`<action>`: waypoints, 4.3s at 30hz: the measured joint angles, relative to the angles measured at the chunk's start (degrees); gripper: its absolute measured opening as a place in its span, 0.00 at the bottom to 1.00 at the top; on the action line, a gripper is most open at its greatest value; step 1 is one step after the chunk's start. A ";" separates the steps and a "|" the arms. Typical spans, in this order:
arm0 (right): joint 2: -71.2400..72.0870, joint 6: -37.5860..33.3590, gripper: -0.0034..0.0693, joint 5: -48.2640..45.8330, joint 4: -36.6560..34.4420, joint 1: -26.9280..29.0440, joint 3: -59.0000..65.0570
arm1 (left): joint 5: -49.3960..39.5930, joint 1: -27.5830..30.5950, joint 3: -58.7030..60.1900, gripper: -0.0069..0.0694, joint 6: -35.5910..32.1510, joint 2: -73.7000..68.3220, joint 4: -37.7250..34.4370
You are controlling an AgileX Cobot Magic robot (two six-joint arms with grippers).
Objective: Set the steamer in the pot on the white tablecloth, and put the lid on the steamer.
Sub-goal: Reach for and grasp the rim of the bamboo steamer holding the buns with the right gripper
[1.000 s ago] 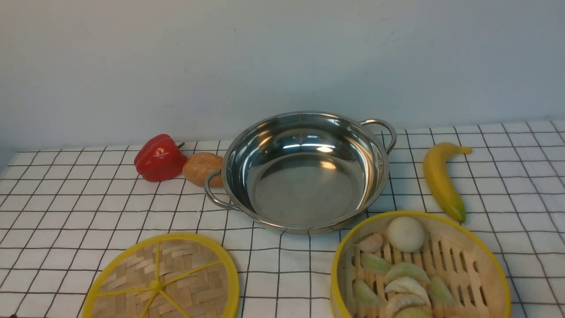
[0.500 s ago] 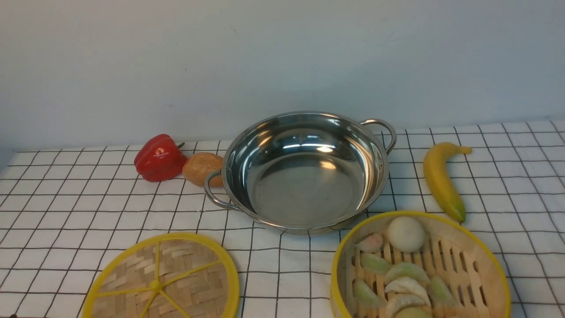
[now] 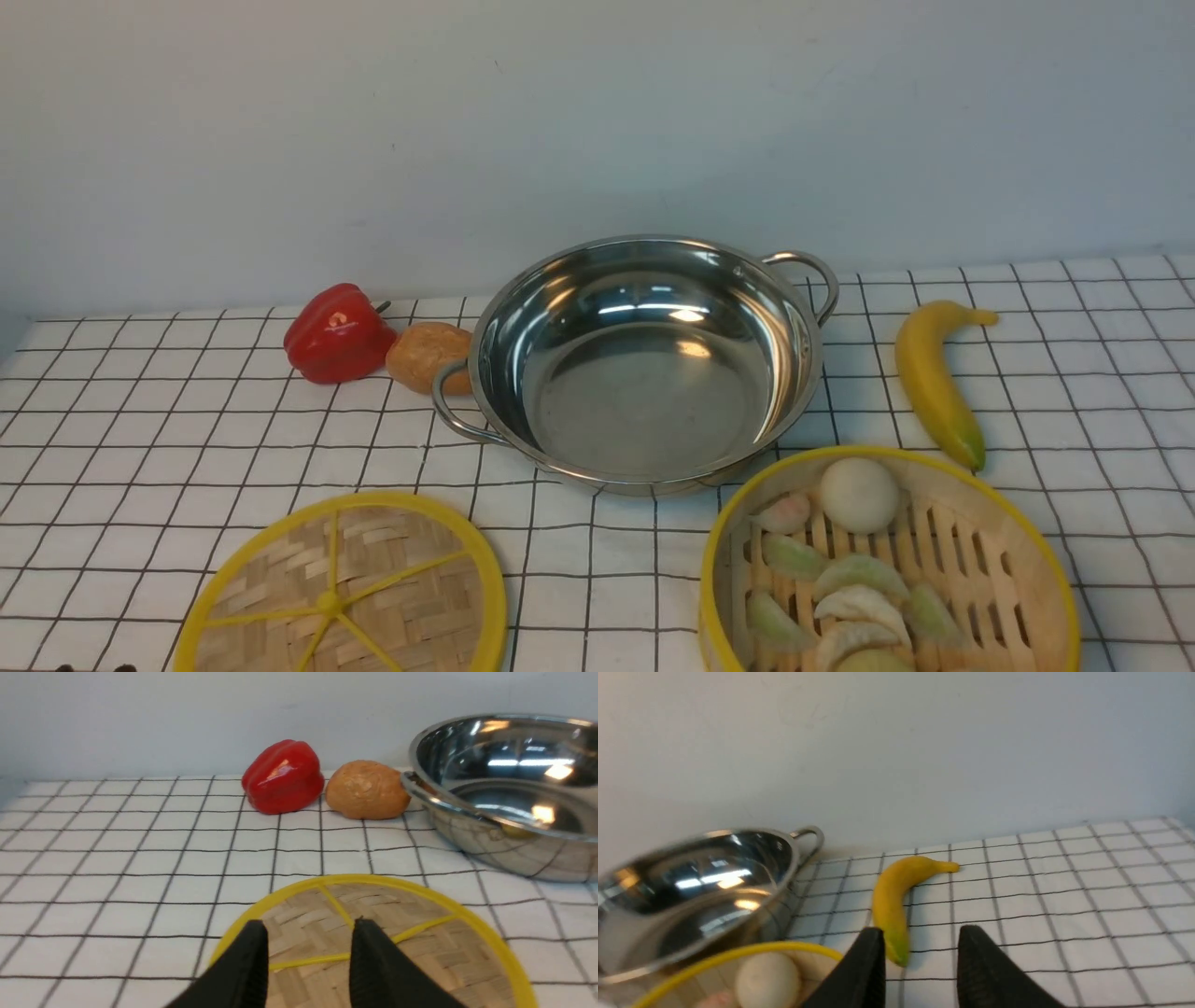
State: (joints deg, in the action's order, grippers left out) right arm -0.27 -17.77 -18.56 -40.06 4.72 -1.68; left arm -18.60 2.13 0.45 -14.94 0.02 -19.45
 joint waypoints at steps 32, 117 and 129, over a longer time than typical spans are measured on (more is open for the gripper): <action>0.00 7.41 0.38 -2.53 -35.83 0.00 0.00 | 9.51 0.00 0.00 0.41 2.92 0.00 -37.03; -69.15 24.84 0.38 -46.79 36.40 -20.80 -50.86 | -39.71 0.00 -45.23 0.41 4.88 -66.21 13.01; -82.88 27.20 0.38 -41.16 40.06 -21.12 -55.42 | -38.34 0.00 -45.23 0.41 4.88 -66.27 12.61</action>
State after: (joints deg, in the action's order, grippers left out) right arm -83.15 9.42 -59.72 0.00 -16.39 -57.10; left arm -56.94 2.13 -44.78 -10.06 -66.25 -6.84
